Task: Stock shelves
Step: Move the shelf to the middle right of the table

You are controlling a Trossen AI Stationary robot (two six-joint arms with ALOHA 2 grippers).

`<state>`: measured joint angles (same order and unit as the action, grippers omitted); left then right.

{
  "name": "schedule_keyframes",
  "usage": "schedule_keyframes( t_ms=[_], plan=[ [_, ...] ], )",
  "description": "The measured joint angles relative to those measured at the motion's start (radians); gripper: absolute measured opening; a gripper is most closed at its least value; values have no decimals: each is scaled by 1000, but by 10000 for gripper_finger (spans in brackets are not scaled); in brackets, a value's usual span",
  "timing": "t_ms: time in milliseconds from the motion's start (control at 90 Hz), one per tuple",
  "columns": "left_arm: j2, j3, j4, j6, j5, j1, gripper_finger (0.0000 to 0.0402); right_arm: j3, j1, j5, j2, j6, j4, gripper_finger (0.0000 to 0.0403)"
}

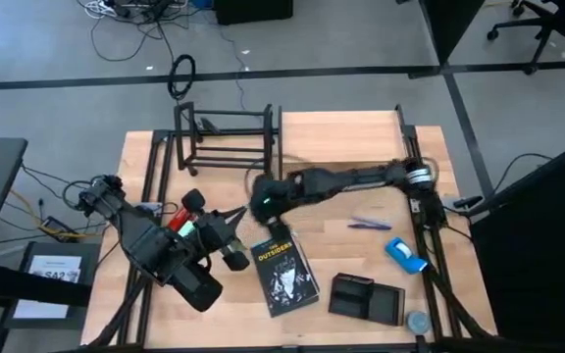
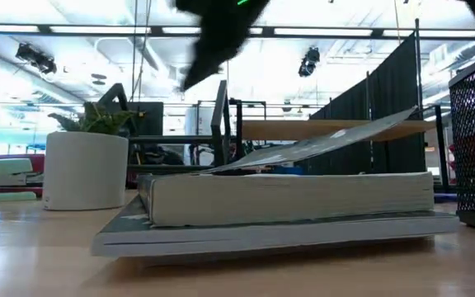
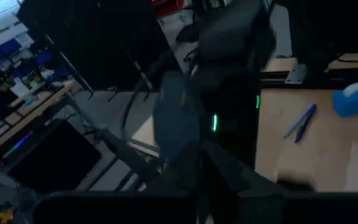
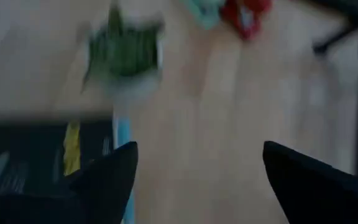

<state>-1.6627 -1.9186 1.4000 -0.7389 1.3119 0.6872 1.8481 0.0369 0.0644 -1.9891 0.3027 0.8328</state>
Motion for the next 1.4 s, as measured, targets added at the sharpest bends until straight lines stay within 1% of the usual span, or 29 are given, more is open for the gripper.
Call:
schedule_keyframes(
  t_ms=[67, 144, 244, 311, 367, 433, 489, 589, 678, 744, 822, 889, 956, 1011, 1100, 1233, 1400],
  plan=[
    [-1, 0, 13, 5, 10, 1, 0, -87, -22, 21, 108, 6, 79, 294],
    [-2, 1, 23, 6, 15, 0, 0, -216, -61, 86, 270, 6, 97, 283],
    [-2, 12, 25, 5, 48, -4, 0, -394, -165, 218, 496, -6, 34, 270],
    [-2, 21, 35, 6, 90, -10, 0, -499, -288, 278, 600, -22, -48, 263],
    [-2, 29, 41, 9, 129, -19, 0, -558, -425, 254, 651, -50, -121, 257],
    [-2, 39, 46, 10, 161, -42, 0, -580, -610, 148, 670, -84, -188, 249],
    [-2, 39, 60, 16, 162, -69, 0, -573, -758, 62, 641, -103, -216, 241],
    [-2, 39, 73, 30, 156, -124, 0, -493, -942, -24, 527, -116, -226, 224],
    [-2, 39, 74, 48, 156, -167, 0, -346, -1048, -104, 392, -104, -180, 207],
    [-2, 40, 73, 64, 153, -193, 0, -221, -1089, -127, 270, -80, -75, 194],
    [-2, 39, 72, 80, 151, -218, 0, -75, -1107, -126, 124, -49, 71, 178],
    [-2, 39, 73, 83, 141, -237, 0, 35, -1112, -115, 29, -19, 183, 162],
    [-2, 39, 73, 84, 119, -249, 0, 122, -1112, -96, -47, 1, 293, 147],
    [-2, 39, 77, 84, 105, -256, 0, 162, -1108, -95, -96, 8, 390, 133],
    [-2, 40, 86, 84, 90, -257, 0, 163, -1093, -114, -114, -8, 467, 112],
    [-2, 39, 87, 84, 89, -256, 0, 166, -1054, -133, -95, -57, 574, 85],
    [-2, 39, 88, 84, 82, -256, 0, 164, -978, -145, -69, -65, 665, 67]
  ],
)
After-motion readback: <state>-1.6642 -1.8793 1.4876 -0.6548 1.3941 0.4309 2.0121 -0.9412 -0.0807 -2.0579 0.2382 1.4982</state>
